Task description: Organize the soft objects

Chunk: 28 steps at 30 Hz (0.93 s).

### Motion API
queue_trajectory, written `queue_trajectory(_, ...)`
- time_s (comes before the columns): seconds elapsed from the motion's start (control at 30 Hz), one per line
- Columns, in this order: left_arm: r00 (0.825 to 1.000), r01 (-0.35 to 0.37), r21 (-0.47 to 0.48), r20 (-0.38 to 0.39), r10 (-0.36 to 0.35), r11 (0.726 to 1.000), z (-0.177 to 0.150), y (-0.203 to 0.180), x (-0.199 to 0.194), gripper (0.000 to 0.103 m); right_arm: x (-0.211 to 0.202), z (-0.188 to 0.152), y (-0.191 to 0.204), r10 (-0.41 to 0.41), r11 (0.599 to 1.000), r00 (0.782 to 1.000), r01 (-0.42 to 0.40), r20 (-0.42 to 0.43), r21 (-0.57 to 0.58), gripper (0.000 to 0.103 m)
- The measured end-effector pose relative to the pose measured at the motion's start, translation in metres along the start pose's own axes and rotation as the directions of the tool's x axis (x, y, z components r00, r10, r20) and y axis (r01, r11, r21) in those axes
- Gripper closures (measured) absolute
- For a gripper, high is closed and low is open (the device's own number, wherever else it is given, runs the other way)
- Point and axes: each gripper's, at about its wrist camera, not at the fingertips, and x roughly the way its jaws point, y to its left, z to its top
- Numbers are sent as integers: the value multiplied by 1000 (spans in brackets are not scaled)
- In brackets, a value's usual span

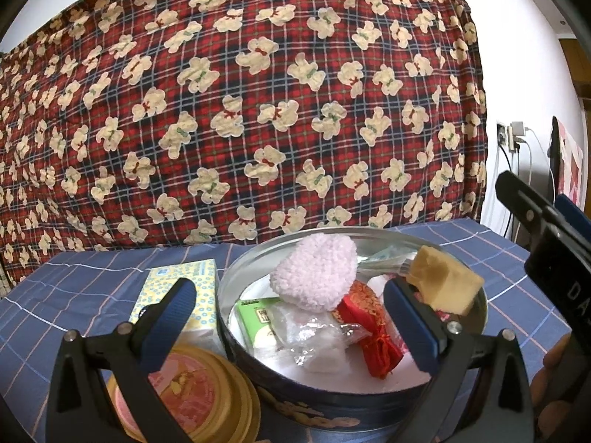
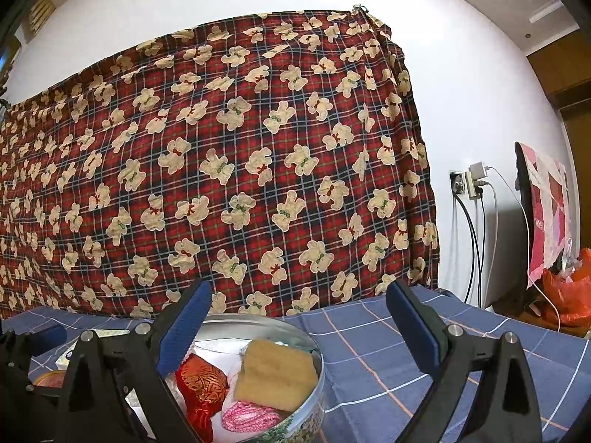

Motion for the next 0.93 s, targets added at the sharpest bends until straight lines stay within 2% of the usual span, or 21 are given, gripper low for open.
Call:
queue_trajectory(0.23, 999, -11, 13, 30, 10, 1000, 1, -5, -5, 0, 0, 0, 0, -1, 1000, 1000, 1, -2, -1, 6)
queue_trajectory(0.43, 1000, -4, -13, 2, 4, 1000, 1, -1, 0, 0, 1, -1, -2, 1, 1000, 1000, -1, -2, -1, 6)
queue_trajectory(0.53, 1000, 15, -16, 4, -15, 1000, 0, -2, -1, 0, 1, -1, -1, 1, 1000, 1000, -1, -3, -1, 6)
queue_trajectory(0.93, 1000, 12, -10, 9, -12, 1000, 0, -3, -2, 0, 1, 0, 0, 0, 1000, 1000, 0, -5, -1, 5)
